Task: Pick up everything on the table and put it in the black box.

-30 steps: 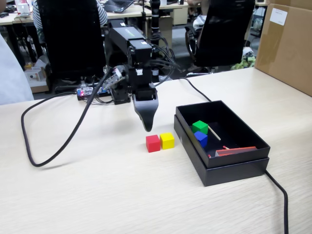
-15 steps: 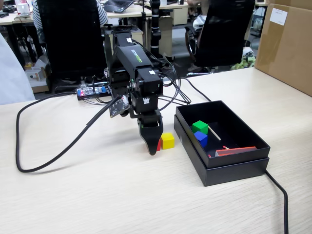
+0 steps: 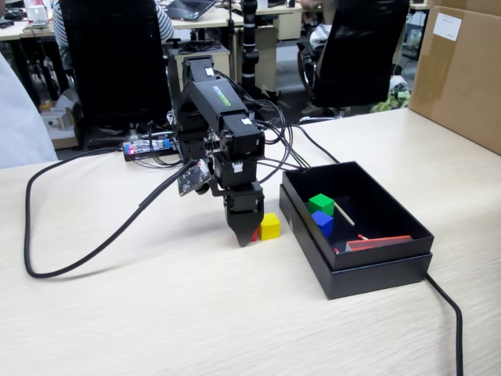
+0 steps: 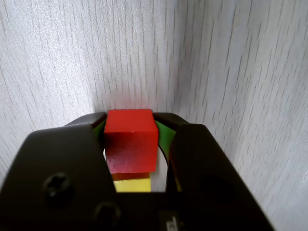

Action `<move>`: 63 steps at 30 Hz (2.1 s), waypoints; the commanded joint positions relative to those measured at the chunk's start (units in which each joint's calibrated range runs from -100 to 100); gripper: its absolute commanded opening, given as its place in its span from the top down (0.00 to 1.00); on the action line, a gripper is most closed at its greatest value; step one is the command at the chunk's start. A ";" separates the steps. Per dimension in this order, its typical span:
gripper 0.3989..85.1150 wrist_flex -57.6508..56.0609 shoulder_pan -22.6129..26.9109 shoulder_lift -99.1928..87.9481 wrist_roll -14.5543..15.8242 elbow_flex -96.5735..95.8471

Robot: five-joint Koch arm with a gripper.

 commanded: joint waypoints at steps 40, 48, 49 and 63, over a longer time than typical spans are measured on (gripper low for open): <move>0.51 -0.05 13.53 -19.86 1.86 6.23; 0.50 0.04 9.96 -49.12 1.37 -2.48; 0.45 -0.05 9.08 -53.94 1.22 -6.38; 0.42 0.04 4.88 -52.33 2.00 -18.89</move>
